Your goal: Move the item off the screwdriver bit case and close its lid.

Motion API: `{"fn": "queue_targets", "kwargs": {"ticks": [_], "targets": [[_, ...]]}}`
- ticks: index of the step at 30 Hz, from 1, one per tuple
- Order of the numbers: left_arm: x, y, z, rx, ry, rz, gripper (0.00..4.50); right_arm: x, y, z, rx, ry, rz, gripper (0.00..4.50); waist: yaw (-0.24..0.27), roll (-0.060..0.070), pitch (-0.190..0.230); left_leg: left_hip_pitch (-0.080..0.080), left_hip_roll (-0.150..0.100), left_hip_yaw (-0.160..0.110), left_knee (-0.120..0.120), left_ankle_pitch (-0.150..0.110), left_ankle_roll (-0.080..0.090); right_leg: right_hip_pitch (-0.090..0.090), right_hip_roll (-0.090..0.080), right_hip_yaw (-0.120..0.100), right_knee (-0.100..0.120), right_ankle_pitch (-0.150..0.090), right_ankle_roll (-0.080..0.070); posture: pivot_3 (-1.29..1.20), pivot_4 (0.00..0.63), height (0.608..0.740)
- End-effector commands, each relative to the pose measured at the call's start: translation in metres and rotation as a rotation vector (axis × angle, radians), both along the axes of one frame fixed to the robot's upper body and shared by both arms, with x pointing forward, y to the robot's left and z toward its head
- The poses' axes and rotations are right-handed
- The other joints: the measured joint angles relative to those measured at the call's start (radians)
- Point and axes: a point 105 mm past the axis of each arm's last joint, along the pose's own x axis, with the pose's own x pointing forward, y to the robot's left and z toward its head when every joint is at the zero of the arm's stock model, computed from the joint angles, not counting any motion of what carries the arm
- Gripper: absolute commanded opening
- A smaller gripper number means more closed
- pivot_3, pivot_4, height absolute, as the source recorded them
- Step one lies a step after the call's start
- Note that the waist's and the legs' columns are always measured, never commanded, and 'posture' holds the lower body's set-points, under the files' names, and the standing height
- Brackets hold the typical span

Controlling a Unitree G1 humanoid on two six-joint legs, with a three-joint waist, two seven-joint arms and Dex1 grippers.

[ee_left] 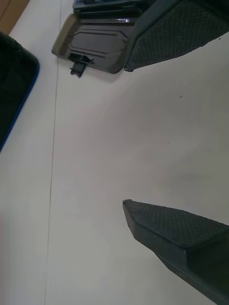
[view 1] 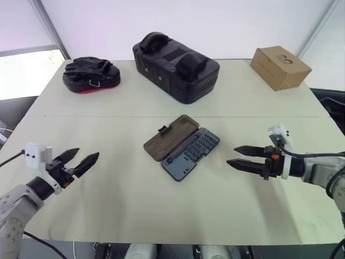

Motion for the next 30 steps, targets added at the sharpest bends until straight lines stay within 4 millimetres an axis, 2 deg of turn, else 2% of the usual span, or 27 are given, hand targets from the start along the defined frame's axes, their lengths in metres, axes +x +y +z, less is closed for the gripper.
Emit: {"fn": "queue_targets", "kwargs": {"ticks": [1, 8, 18, 30], "targets": [[-0.001, -0.002, 0.011, 0.023, -0.047, -0.006, 4.5, 0.002, 0.001, 0.009, 0.001, -0.045, 0.006, 4.3, 0.0, 0.0, 0.0, 0.0, 0.0, 0.0, 0.0, 0.0, 0.0, 0.0, 0.0, 0.0, 0.0, 0.0, 0.0, 0.0, 0.15, 0.74], [0.003, 0.003, 0.017, 0.019, -0.08, 0.012, 4.5, 0.005, 0.0, 0.005, 0.006, -0.046, -0.012, 4.3, 0.0, 0.0, 0.0, 0.0, 0.0, 0.001, 0.0, 0.0, 0.0, 0.0, 0.0, 0.001, 0.0, 0.0, 0.0, 0.0, 0.15, 0.74], [0.003, 0.007, 0.01, 0.039, -0.061, 0.01, 4.5, 0.004, 0.0, 0.002, 0.001, -0.047, -0.025, 4.3, 0.0, 0.0, 0.0, 0.0, 0.0, 0.002, 0.0, 0.0, 0.0, 0.0, 0.001, 0.002, 0.0, 0.0, 0.0, 0.0, 0.15, 0.74], [0.01, 0.008, 0.009, 0.06, -0.064, -0.017, 4.5, 0.013, -0.007, 0.005, -0.038, -0.09, -0.059, 4.3, -0.001, 0.0, 0.0, 0.001, 0.0, 0.002, 0.0, 0.0, 0.0, 0.0, 0.001, 0.003, 0.0, 0.0, 0.0, 0.0, 0.15, 0.74]]}}
